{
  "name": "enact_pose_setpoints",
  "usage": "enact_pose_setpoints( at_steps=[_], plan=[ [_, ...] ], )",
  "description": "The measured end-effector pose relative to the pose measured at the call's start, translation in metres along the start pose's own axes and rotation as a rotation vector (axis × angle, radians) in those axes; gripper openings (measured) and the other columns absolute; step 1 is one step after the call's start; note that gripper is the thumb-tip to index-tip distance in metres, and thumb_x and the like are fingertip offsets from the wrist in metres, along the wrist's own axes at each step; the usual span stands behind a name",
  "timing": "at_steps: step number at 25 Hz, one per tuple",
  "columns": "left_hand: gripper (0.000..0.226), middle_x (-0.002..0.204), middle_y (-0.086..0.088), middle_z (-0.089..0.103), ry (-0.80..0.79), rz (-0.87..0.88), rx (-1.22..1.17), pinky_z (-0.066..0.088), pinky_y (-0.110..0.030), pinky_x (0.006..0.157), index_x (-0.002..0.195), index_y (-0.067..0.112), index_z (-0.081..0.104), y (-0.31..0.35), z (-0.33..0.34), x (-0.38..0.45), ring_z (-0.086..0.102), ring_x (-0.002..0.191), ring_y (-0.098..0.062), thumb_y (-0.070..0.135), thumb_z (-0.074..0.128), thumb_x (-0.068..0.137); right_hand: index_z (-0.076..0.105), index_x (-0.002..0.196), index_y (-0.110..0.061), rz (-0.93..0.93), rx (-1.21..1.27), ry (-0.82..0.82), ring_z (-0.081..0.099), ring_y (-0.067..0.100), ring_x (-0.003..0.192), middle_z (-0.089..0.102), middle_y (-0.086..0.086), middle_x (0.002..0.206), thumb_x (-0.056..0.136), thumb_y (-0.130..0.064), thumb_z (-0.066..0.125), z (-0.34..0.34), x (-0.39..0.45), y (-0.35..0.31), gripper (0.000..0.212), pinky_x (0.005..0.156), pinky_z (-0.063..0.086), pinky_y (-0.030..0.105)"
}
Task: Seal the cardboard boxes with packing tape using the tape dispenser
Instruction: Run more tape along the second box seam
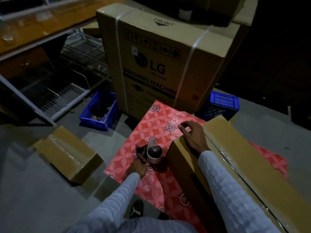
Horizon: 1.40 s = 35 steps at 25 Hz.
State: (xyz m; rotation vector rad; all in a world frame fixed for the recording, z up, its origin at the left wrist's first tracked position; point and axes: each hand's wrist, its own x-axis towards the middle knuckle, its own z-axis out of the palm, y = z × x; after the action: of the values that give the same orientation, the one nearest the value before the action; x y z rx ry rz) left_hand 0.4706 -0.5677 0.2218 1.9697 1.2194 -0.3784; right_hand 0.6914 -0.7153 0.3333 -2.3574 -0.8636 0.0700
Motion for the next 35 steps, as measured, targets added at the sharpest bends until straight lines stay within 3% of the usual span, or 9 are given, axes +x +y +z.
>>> enact_pose_setpoints(
  at_steps=[2,5,7,9,15,20,25,29,35],
  plan=[
    [0.037,0.121,-0.014,0.07,0.082,0.016,-0.022,0.047,-0.035,0.08,0.116,0.017,0.067,0.008,-0.011,-0.004,0.067,0.107,-0.037,0.041,0.049,0.094,0.071,0.114,-0.026,0.003,-0.09,0.081,0.055,0.025,0.115,0.063,0.002,0.119,0.099,-0.065,0.043,-0.017,0.007,0.02,0.05,0.106,0.042,0.056],
    [0.049,0.125,-0.015,0.068,0.086,0.031,-0.248,0.044,-0.034,0.078,0.128,0.021,0.064,0.026,-0.027,0.001,0.066,0.109,-0.039,0.049,0.054,0.088,0.056,0.139,-0.034,0.206,-0.334,0.049,0.024,0.036,0.147,0.039,0.009,0.153,0.098,-0.07,0.038,-0.043,0.017,0.057,0.057,0.119,0.008,0.064],
    [0.055,0.102,-0.02,0.072,0.095,0.062,-0.463,0.044,-0.031,0.06,0.112,0.018,0.068,0.041,-0.037,0.017,0.069,0.075,-0.036,0.056,0.06,0.072,0.052,0.141,-0.037,0.273,-0.395,0.003,0.021,0.042,0.147,0.03,0.01,0.16,0.093,-0.078,0.027,-0.053,0.021,0.074,0.068,0.12,0.013,0.065],
    [0.039,0.065,-0.022,0.057,0.048,0.097,-0.617,0.033,-0.025,0.045,0.079,0.011,0.063,0.072,-0.058,0.018,0.047,0.04,-0.024,0.047,0.067,0.064,0.056,0.137,-0.035,0.272,-0.47,-0.02,0.029,0.042,0.141,0.032,0.01,0.159,0.089,-0.081,0.017,-0.056,0.022,0.08,0.077,0.117,0.021,0.062],
    [0.022,0.052,-0.004,0.036,-0.204,0.33,-0.791,0.026,-0.02,0.043,0.077,0.015,0.057,0.173,-0.111,-0.008,0.029,0.037,-0.015,0.017,0.075,0.09,0.062,0.129,-0.034,0.25,-0.498,-0.041,0.039,0.038,0.132,0.041,0.006,0.152,0.088,-0.081,0.021,-0.049,0.005,0.053,0.074,0.111,0.03,0.052],
    [0.023,0.052,-0.003,0.028,-0.396,0.388,-0.88,0.022,-0.021,0.045,0.081,0.014,0.049,0.226,-0.097,-0.016,0.024,0.035,-0.013,0.011,0.068,0.094,0.074,0.11,-0.018,0.313,0.214,0.174,0.063,0.034,0.112,0.07,0.006,0.113,0.099,-0.039,0.062,-0.067,0.03,0.043,0.026,0.091,0.051,0.04],
    [0.014,0.053,-0.003,0.027,-0.474,0.504,-0.774,0.02,-0.024,0.048,0.086,0.009,0.058,0.247,-0.073,-0.029,0.022,0.038,-0.012,0.009,0.069,0.094,0.067,0.081,-0.012,0.775,1.14,0.09,0.067,0.022,0.068,0.071,0.004,0.065,0.1,-0.036,0.064,-0.119,0.069,0.006,0.032,0.057,0.053,0.033],
    [0.027,0.05,-0.004,0.029,-0.463,0.581,-0.761,0.021,-0.024,0.046,0.074,0.015,0.054,0.257,-0.069,-0.032,0.025,0.036,-0.012,0.005,0.071,0.092,0.061,0.089,-0.007,0.898,1.248,0.055,0.064,0.018,0.054,0.062,0.007,0.062,0.099,-0.013,0.058,-0.13,0.072,0.021,0.013,0.064,0.053,0.031],
    [0.027,0.049,-0.005,0.032,-0.458,0.573,-0.814,0.02,-0.027,0.047,0.083,0.017,0.051,0.26,-0.068,-0.026,0.026,0.035,-0.012,0.003,0.072,0.091,0.056,0.076,-0.01,0.948,1.248,0.036,0.056,0.015,0.045,0.06,0.005,0.052,0.102,-0.007,0.046,-0.125,0.074,0.024,0.029,0.051,0.049,0.027]
  ],
)
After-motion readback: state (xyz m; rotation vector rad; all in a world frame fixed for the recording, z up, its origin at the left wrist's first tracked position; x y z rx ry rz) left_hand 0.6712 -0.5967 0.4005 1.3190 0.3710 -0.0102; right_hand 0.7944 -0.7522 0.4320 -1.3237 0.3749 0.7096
